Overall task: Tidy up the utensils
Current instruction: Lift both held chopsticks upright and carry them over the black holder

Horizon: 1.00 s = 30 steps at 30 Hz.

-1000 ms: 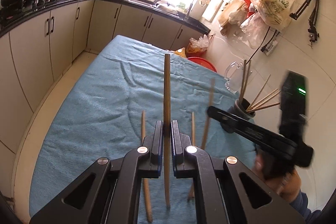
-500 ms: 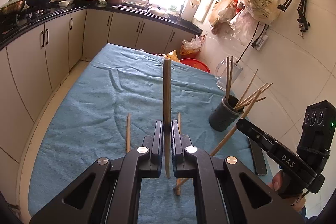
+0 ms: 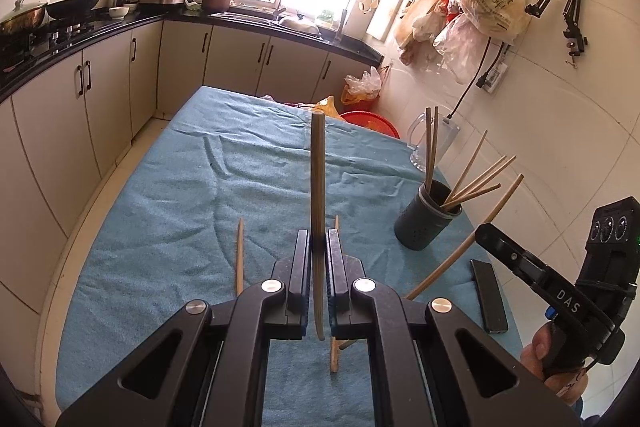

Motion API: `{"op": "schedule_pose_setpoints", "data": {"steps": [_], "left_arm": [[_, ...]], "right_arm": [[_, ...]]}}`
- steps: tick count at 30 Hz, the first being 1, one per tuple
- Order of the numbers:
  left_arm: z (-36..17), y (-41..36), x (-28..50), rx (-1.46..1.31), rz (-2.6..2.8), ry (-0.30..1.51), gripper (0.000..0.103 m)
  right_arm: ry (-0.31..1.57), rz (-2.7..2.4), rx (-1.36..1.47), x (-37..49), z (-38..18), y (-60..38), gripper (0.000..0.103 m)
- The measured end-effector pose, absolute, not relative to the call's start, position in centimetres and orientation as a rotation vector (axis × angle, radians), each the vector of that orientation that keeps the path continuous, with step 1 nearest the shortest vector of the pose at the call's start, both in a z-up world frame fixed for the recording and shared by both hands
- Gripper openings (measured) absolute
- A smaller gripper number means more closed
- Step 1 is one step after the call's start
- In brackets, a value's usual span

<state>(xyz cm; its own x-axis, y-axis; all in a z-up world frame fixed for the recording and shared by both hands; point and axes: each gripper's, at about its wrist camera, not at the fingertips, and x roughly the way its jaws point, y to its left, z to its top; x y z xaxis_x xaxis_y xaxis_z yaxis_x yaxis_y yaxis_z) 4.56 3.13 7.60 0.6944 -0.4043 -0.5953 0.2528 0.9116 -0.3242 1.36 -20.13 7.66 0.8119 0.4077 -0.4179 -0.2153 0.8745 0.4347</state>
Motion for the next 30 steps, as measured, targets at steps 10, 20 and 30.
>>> {"op": "schedule_pose_setpoints", "data": {"steps": [10, 20, 30], "left_arm": [[8.4, 2.3, 4.4, -0.214, -0.379, 0.709, 0.006], [8.9, 0.8, 4.4, -0.193, -0.404, 0.71, 0.006], [10.1, -2.4, 5.0, -0.151, -0.461, 0.704, 0.006]], "right_arm": [[0.49, 0.323, 0.409, 0.1, 8.5, -22.3, 0.007], [0.427, 0.262, 0.445, -2.4, 9.8, -26.1, 0.007], [0.362, 0.128, 0.506, -5.0, 10.7, -32.2, 0.007]]}}
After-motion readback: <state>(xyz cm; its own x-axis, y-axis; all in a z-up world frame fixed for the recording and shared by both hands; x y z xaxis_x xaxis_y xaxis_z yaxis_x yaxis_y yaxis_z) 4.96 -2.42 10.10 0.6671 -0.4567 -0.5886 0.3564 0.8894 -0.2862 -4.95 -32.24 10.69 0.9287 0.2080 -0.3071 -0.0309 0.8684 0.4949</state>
